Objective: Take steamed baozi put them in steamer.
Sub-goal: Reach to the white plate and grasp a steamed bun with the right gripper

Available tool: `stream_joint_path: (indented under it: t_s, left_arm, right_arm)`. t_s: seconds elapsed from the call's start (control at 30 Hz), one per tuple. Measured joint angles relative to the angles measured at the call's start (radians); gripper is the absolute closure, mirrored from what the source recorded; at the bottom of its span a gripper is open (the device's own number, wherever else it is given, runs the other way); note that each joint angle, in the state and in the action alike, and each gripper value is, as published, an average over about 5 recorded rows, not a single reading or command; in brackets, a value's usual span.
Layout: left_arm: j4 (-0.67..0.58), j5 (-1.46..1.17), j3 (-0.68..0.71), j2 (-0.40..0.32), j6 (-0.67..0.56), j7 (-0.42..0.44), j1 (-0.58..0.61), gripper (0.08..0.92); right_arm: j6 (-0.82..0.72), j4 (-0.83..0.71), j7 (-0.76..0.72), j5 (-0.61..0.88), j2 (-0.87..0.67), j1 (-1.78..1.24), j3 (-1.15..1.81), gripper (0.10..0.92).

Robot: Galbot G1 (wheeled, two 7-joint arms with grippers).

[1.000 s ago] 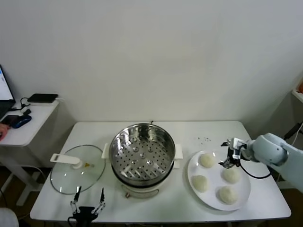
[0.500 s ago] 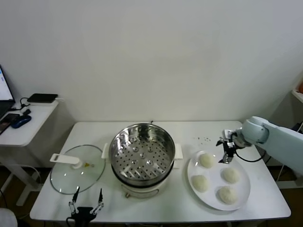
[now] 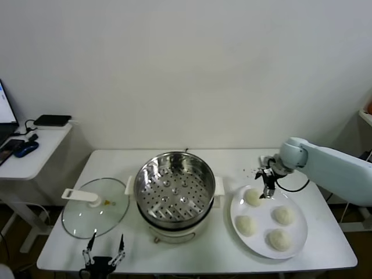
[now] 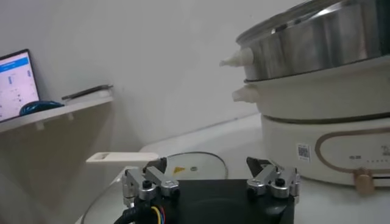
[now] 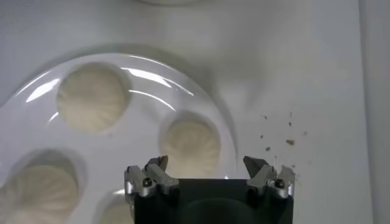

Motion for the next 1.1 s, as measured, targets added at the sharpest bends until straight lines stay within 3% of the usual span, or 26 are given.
stream_joint_path:
  t_s: [0.73, 1.1]
  left_arm:
    - [0.026, 0.018, -0.012, 0.011, 0.0, 0.006, -0.002, 0.177]
    - [0.029, 0.024, -0.017, 0.01, 0.0, 0.006, -0.003, 0.177]
  right_arm:
    - [-0.001, -0.064, -0.004, -0.011, 0.07, -0.013, -0.046, 0.203]
    - [-0.002, -0.073, -0.005, -0.023, 0.08, -0.017, -0.052, 0.334]
